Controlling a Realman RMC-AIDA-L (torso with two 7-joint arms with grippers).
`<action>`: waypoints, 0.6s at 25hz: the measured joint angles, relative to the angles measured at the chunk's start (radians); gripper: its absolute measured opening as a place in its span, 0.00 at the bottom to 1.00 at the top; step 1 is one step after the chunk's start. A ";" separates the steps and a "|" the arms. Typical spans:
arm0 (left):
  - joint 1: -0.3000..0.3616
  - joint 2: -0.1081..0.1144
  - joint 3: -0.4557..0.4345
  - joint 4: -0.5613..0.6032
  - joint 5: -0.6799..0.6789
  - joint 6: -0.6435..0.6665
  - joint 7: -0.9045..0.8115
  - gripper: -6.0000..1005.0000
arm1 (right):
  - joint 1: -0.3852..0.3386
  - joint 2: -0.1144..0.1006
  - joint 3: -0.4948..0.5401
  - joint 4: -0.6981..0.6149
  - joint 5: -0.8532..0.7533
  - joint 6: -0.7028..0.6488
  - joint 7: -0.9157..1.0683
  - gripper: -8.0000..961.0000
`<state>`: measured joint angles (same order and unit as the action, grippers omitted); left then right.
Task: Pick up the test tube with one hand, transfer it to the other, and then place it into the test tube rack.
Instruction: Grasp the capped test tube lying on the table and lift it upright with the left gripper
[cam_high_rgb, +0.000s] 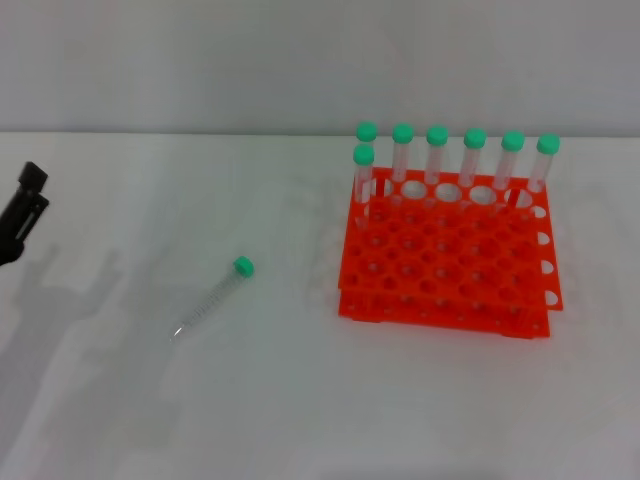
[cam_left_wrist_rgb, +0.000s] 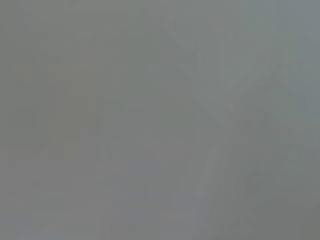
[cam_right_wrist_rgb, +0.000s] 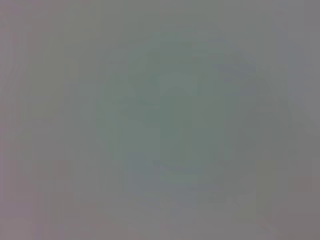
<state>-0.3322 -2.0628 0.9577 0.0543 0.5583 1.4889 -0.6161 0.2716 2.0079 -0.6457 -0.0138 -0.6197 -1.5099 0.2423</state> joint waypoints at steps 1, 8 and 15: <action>0.007 0.009 0.000 0.020 0.019 -0.005 -0.040 0.86 | 0.000 0.000 0.000 0.000 0.000 0.000 0.000 0.91; 0.077 0.046 -0.004 0.202 0.169 -0.077 -0.283 0.85 | 0.000 0.000 -0.001 -0.004 0.000 0.004 -0.009 0.91; 0.110 0.076 -0.010 0.387 0.313 -0.184 -0.585 0.84 | 0.001 0.000 -0.002 -0.022 0.003 0.004 -0.012 0.91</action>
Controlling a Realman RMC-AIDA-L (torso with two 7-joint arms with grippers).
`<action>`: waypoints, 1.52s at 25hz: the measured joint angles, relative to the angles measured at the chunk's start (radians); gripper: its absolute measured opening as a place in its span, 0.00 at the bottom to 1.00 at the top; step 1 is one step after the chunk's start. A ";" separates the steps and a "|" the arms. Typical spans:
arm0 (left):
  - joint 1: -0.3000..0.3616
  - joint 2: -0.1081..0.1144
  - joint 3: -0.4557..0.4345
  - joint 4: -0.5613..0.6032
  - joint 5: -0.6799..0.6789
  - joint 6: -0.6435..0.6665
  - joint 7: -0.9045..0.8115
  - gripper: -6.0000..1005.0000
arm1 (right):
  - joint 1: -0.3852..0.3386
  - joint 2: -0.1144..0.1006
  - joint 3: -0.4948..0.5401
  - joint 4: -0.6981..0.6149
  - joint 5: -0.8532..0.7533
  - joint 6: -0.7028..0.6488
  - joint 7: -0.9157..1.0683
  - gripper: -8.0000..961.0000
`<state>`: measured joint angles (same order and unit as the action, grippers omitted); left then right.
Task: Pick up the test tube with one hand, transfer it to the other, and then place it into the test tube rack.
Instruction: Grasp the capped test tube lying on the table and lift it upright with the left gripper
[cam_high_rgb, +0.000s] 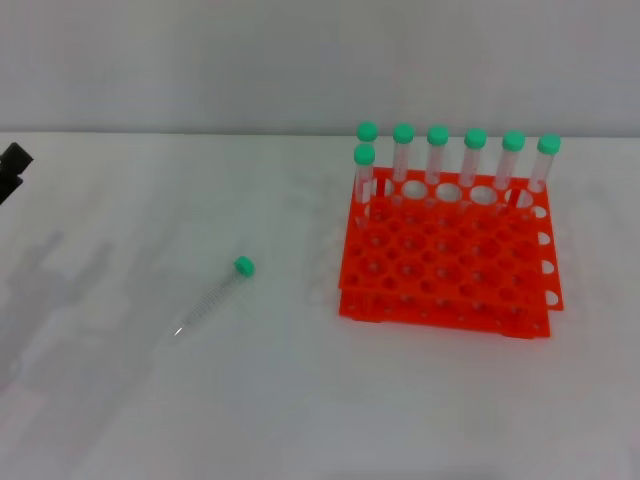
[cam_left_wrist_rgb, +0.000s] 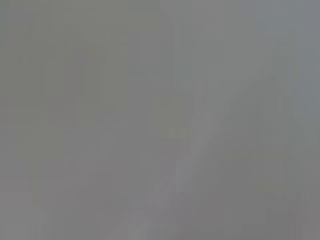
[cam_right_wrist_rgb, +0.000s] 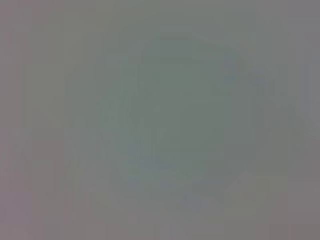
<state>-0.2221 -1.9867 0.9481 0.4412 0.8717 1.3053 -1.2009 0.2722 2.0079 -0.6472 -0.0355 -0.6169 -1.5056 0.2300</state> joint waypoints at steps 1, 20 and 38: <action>0.000 0.005 0.000 0.027 0.032 -0.022 -0.050 0.84 | 0.001 0.000 0.001 -0.003 0.000 0.000 0.000 0.91; -0.135 0.109 -0.042 0.466 0.724 -0.097 -0.979 0.82 | 0.027 -0.002 0.011 -0.070 0.007 0.007 -0.002 0.91; -0.420 0.117 -0.034 0.623 1.543 0.178 -1.438 0.79 | 0.028 -0.002 0.010 -0.069 0.006 0.001 0.002 0.91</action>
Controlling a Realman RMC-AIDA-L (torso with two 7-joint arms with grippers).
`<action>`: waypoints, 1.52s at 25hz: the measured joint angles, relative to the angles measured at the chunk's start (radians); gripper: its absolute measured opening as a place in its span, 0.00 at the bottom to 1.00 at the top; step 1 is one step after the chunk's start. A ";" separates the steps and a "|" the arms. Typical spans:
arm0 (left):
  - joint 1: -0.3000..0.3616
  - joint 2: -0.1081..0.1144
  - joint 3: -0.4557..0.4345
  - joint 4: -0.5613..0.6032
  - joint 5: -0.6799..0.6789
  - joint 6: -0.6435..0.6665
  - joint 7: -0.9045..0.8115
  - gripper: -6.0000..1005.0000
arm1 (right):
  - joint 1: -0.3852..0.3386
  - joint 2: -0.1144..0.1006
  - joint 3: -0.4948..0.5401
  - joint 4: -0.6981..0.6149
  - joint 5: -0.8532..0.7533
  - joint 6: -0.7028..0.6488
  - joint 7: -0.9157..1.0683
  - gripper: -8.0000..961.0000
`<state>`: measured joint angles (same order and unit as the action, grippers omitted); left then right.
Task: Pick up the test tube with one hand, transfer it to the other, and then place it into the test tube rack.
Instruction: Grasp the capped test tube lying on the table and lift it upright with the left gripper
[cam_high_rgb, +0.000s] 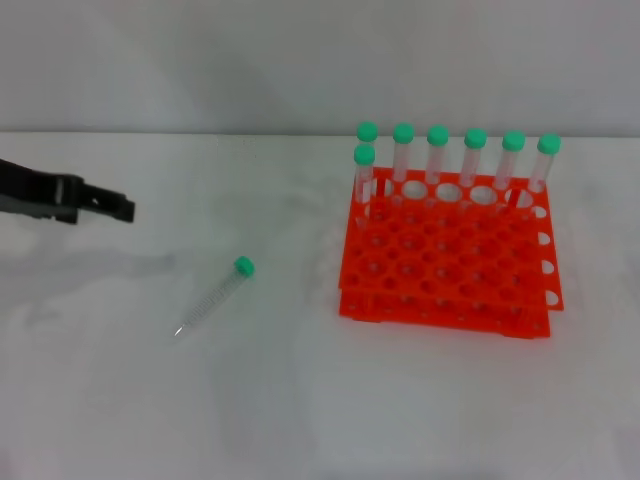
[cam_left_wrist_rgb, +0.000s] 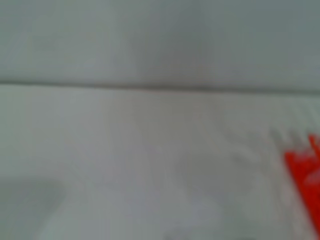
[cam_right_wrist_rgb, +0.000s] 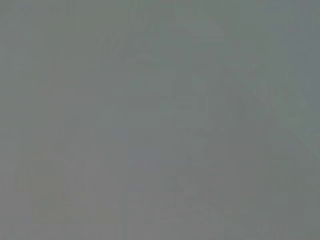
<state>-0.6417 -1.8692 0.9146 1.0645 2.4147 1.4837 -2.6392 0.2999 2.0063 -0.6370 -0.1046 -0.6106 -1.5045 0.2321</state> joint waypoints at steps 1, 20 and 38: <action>-0.006 -0.006 0.003 0.000 0.015 0.003 0.003 0.79 | 0.000 0.000 0.000 0.001 0.000 0.000 0.001 0.91; -0.102 -0.204 0.102 -0.116 0.269 -0.102 0.088 0.77 | -0.002 0.003 -0.010 0.036 -0.005 -0.055 0.007 0.91; -0.106 -0.203 0.168 -0.144 0.288 -0.146 0.088 0.75 | -0.007 0.003 -0.010 0.063 -0.005 -0.063 0.009 0.91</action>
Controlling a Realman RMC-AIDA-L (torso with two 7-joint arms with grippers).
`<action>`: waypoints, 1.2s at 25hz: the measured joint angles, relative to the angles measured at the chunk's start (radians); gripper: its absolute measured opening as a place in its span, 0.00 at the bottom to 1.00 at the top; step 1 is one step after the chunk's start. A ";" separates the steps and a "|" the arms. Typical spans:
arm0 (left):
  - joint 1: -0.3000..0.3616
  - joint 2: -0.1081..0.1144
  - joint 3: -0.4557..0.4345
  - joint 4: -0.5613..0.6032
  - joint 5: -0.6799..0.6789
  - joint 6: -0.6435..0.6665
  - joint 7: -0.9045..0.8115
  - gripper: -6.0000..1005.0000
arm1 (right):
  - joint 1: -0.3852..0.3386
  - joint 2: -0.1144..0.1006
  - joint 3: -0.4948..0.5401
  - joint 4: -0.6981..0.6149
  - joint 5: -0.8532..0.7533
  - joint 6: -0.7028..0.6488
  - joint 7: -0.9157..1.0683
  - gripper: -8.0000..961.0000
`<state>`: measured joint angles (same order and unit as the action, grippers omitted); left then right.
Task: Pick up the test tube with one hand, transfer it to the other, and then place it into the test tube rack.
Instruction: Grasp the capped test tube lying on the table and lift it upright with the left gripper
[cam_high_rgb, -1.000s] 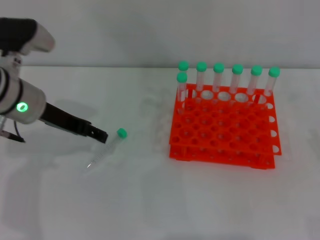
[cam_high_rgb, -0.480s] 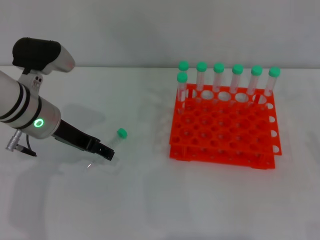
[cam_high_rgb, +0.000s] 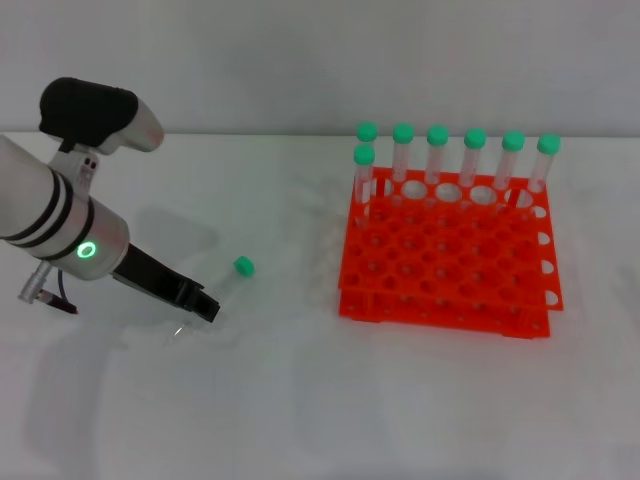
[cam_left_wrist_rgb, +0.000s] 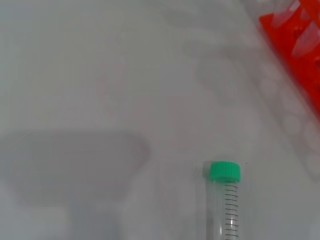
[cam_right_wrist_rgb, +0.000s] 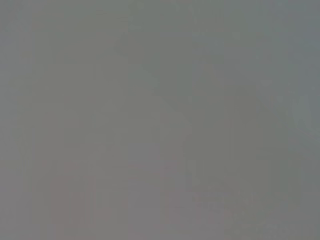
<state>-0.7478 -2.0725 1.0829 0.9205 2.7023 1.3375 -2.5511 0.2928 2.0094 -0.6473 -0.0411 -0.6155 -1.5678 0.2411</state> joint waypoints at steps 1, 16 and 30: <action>0.000 0.000 0.007 -0.002 0.001 -0.005 -0.001 0.75 | 0.000 0.000 0.000 0.000 0.000 0.000 0.000 0.91; -0.039 -0.001 0.018 -0.070 0.049 -0.062 -0.005 0.54 | 0.003 0.000 0.000 0.001 0.000 0.004 0.000 0.91; -0.080 -0.001 0.024 -0.133 0.067 -0.088 -0.007 0.37 | 0.010 0.000 0.000 0.001 0.001 0.008 0.000 0.91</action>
<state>-0.8279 -2.0737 1.1071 0.7875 2.7691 1.2493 -2.5585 0.3033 2.0094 -0.6473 -0.0399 -0.6148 -1.5594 0.2408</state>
